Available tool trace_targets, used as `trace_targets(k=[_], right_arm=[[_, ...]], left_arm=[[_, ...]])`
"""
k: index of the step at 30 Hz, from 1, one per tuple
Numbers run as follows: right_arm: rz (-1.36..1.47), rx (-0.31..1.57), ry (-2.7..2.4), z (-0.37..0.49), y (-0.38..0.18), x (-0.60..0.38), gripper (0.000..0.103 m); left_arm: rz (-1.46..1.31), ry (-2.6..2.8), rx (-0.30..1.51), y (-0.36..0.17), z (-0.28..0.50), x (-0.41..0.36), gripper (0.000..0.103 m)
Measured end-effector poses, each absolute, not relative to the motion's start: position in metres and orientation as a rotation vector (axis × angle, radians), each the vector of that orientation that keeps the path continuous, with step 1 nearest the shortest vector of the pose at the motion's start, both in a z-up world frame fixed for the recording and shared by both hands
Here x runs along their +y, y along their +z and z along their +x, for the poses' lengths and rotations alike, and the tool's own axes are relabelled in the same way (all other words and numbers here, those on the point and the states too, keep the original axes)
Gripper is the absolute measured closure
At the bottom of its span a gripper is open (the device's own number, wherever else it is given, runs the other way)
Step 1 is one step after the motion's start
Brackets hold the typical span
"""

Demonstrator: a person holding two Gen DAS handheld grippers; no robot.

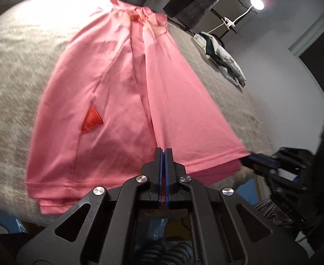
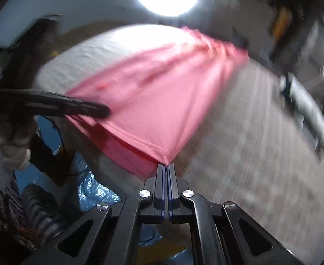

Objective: Fold small clothes

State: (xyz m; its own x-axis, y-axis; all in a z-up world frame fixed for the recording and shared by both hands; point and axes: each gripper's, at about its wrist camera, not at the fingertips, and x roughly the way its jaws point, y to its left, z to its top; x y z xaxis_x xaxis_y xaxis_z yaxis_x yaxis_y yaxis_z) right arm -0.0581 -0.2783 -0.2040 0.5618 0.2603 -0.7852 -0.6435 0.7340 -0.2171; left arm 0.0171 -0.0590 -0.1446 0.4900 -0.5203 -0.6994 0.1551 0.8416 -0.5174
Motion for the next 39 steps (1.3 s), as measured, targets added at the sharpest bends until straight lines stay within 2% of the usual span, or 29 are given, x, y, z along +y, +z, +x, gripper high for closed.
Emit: trace_targets(k=[5, 10, 12, 13, 14, 15, 17, 19, 22, 25, 29, 31, 32, 34, 35, 36, 39], right_arm=[[-0.585, 0.909, 0.551, -0.051, -0.232, -0.277, 0.103], [-0.516, 0.954, 0.649, -0.056, -0.223, -0.289, 0.103], [-0.411, 0.962, 0.652, -0.052, -0.211, -0.305, 0.085], [-0.365, 0.962, 0.654, -0.052, -0.209, -0.309, 0.083], [-0.288, 0.965, 0.648, -0.045, -0.204, -0.318, 0.080], [-0.233, 0.973, 0.638, -0.041, -0.202, -0.322, 0.073], [-0.117, 1.001, 0.617, -0.025, -0.200, -0.332, 0.063], [0.016, 1.057, 0.621, -0.009, -0.205, -0.340, 0.060], [0.190, 1.133, 0.647, 0.012, -0.220, -0.345, 0.060], [0.225, 1.199, 0.630, 0.022, -0.237, -0.343, 0.060], [0.295, 1.272, 0.691, 0.021, -0.255, -0.335, 0.065], [0.286, 1.291, 0.725, 0.017, -0.258, -0.328, 0.069], [0.278, 1.284, 0.731, 0.018, -0.257, -0.324, 0.069], [0.294, 1.315, 0.767, 0.019, -0.260, -0.319, 0.083], [0.310, 1.329, 0.778, 0.019, -0.263, -0.316, 0.090], [0.312, 1.337, 0.782, 0.019, -0.265, -0.313, 0.098], [0.294, 1.331, 0.790, 0.018, -0.265, -0.306, 0.101]], left_arm=[[-0.345, -0.416, 0.983, -0.145, 0.016, -0.060, 0.103], [-0.230, -0.437, 0.964, -0.128, -0.003, -0.059, 0.103], [-0.199, -0.429, 0.940, -0.116, -0.010, -0.045, 0.103], [-0.192, -0.419, 0.928, -0.110, -0.013, -0.038, 0.101], [-0.186, -0.400, 0.918, -0.105, -0.014, -0.028, 0.093], [-0.187, -0.365, 0.913, -0.101, -0.013, -0.017, 0.076], [-0.215, -0.312, 0.917, -0.101, -0.008, 0.002, 0.061], [-0.242, -0.266, 0.959, -0.108, 0.005, 0.017, 0.061], [-0.297, -0.255, 1.074, -0.130, 0.021, 0.030, 0.061], [-0.326, -0.285, 1.146, -0.147, 0.024, 0.028, 0.061], [-0.333, -0.320, 1.168, -0.154, 0.019, 0.024, 0.062], [-0.350, -0.331, 1.176, -0.156, 0.019, 0.025, 0.069], [-0.357, -0.340, 1.189, -0.158, 0.019, 0.024, 0.080], [-0.357, -0.339, 1.188, -0.158, 0.018, 0.024, 0.086], [-0.369, -0.350, 1.196, -0.158, 0.019, 0.024, 0.096], [-0.388, -0.361, 1.203, -0.159, 0.020, 0.025, 0.099], [-0.421, -0.380, 1.200, -0.154, 0.024, 0.028, 0.101]])
